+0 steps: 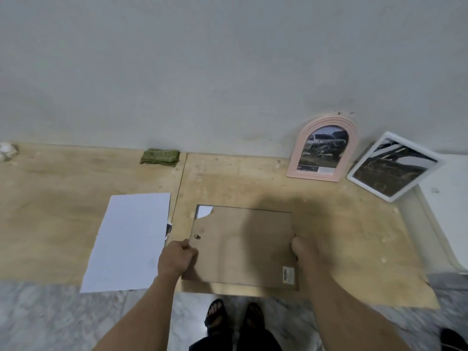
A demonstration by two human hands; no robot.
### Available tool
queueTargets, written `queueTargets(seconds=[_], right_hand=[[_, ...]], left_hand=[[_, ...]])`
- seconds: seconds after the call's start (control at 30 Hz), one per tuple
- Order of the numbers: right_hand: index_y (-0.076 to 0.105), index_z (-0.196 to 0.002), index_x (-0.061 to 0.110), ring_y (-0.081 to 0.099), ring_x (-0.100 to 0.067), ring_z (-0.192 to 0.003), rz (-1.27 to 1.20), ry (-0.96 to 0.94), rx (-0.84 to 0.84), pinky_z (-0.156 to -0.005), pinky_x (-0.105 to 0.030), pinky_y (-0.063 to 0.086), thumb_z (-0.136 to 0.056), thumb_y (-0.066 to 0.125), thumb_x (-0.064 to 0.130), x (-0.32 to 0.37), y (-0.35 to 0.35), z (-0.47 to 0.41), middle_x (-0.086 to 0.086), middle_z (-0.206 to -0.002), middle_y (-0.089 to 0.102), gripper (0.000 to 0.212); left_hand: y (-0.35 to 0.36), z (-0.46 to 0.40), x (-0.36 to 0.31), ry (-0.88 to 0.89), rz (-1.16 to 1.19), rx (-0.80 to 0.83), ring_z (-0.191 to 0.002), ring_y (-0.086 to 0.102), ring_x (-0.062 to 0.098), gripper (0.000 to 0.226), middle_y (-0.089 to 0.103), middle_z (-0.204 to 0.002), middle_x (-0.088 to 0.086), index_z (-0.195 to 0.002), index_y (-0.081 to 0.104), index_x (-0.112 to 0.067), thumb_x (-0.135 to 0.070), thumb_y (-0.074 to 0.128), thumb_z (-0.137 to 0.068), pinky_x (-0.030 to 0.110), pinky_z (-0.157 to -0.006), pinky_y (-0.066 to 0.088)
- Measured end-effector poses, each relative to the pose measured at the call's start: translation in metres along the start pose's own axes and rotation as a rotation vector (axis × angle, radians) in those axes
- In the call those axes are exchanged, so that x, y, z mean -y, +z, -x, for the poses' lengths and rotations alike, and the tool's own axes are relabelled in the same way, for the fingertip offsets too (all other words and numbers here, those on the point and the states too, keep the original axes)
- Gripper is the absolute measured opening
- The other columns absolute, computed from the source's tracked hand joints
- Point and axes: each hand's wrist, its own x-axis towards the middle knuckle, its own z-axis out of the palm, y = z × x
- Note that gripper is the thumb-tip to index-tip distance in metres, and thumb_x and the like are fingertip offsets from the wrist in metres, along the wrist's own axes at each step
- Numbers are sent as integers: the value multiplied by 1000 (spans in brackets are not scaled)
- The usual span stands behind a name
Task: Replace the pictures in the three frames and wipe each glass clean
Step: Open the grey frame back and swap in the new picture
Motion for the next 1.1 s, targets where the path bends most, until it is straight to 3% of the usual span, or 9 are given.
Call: queueTargets(seconds=[0.1, 0.27, 0.37, 0.47, 0.6, 0.7, 0.8, 0.97, 1.1], right_hand=[[54, -129, 0, 56, -36, -108, 70, 32, 17, -82, -33, 43, -97, 39, 6, 0, 11, 4, -22, -126, 57, 35], [56, -124, 6, 55, -28, -84, 160, -23, 64, -70, -34, 44, -95, 40, 12, -15, 23, 6, -15, -105, 61, 34], [55, -127, 16, 60, -31, -100, 244, -129, 43, -78, -36, 50, -82, 52, 35, -45, 27, -8, -9, -118, 60, 49], [52, -125, 22, 55, -31, -105, 352, -234, 24, -79, -38, 51, -66, 61, 57, -71, 22, 8, -7, -118, 55, 70], [19, -146, 18, 34, -33, -124, 672, -221, 116, -95, -35, 39, -78, 64, 51, -70, 15, 48, -12, -139, 26, 88], [8, -149, 19, 31, -31, -127, 725, -235, 113, -99, -36, 36, -72, 68, 60, -77, 23, 51, -11, -143, 19, 106], [13, -148, 17, 34, -29, -125, 741, -298, 38, -97, -36, 36, -71, 70, 55, -82, 29, 49, -9, -141, 25, 103], [34, -138, 17, 37, -27, -123, 781, -425, -35, -98, -33, 34, -75, 70, 48, -85, 33, 42, -5, -141, 32, 79], [30, -138, 18, 38, -27, -122, 814, -414, -47, -101, -35, 32, -74, 69, 54, -87, 35, 41, -4, -140, 31, 83]], left_hand=[[6, -7, 11, 19, -103, 27, -88, 56, 27, 24, 71, -106, 11, -103, 74, -14, -29, 61, -91, 28, -75, 41], [-1, -17, 14, 65, -144, 9, -87, 61, 28, 16, 70, -95, 5, -85, 69, -17, -27, 58, -90, 30, -74, 47], [-7, -24, -3, 159, -89, -88, -95, 63, 31, 22, 68, -104, 7, -99, 69, -15, -29, 53, -93, 32, -77, 48], [-8, -31, -29, 287, -90, -30, -105, 60, 31, 35, 59, -116, 8, -112, 65, -12, -33, 47, -90, 36, -84, 48], [8, -53, -47, 321, -310, 84, -117, 47, 30, 53, 53, -121, 8, -111, 64, -8, -47, 43, -82, 35, -89, 40], [13, -58, -57, 292, -392, 101, -122, 44, 32, 58, 48, -131, 11, -129, 54, -6, -46, 52, -86, 41, -96, 44], [13, -56, -69, 281, -394, 93, -122, 44, 33, 53, 49, -132, 13, -132, 53, -5, -38, 55, -90, 43, -99, 44], [20, -71, -69, 151, -307, 108, -130, 38, 37, 73, 50, -140, 14, -138, 53, -10, -60, 51, -86, 45, -104, 36], [26, -67, -68, 72, -168, -2, -132, 34, 39, 68, 47, -142, 12, -134, 57, -13, -63, 50, -89, 49, -106, 31]])
